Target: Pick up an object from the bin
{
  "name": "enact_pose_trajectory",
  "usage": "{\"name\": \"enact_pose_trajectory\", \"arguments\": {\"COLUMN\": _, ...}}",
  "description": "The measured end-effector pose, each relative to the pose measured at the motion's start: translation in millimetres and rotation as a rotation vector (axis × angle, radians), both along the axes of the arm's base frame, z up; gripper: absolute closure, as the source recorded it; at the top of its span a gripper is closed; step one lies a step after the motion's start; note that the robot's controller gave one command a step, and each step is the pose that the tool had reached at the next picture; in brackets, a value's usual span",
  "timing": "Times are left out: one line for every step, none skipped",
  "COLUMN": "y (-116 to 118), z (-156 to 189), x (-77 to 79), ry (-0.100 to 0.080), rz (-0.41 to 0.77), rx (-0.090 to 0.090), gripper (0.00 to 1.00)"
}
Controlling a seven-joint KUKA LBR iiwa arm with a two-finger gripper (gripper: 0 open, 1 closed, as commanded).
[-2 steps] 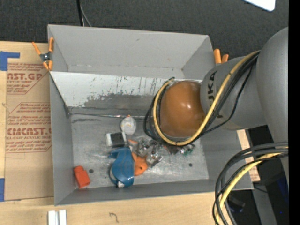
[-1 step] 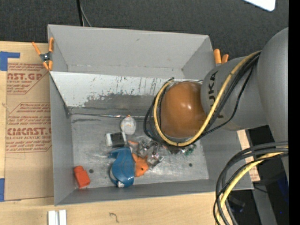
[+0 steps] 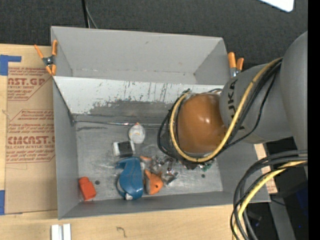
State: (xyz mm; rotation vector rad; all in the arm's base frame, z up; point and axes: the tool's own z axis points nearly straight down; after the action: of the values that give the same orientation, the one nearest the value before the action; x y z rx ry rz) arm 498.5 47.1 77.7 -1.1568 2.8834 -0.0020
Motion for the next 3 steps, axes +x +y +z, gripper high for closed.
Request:
{"name": "enact_pose_trajectory", "arguments": {"y": -11, "z": -1, "x": -10.4, "ry": 0.002, "rz": 0.119, "rx": -0.004, "gripper": 1.00}}
{"name": "enact_pose_trajectory", "arguments": {"y": -11, "z": -1, "x": -10.4, "ry": 0.002, "rz": 0.119, "rx": -0.004, "gripper": 1.00}}
{"name": "enact_pose_trajectory", "arguments": {"y": -22, "z": 121, "x": -16.1, "ry": 0.031, "rz": 0.133, "rx": -0.012, "gripper": 1.00}}
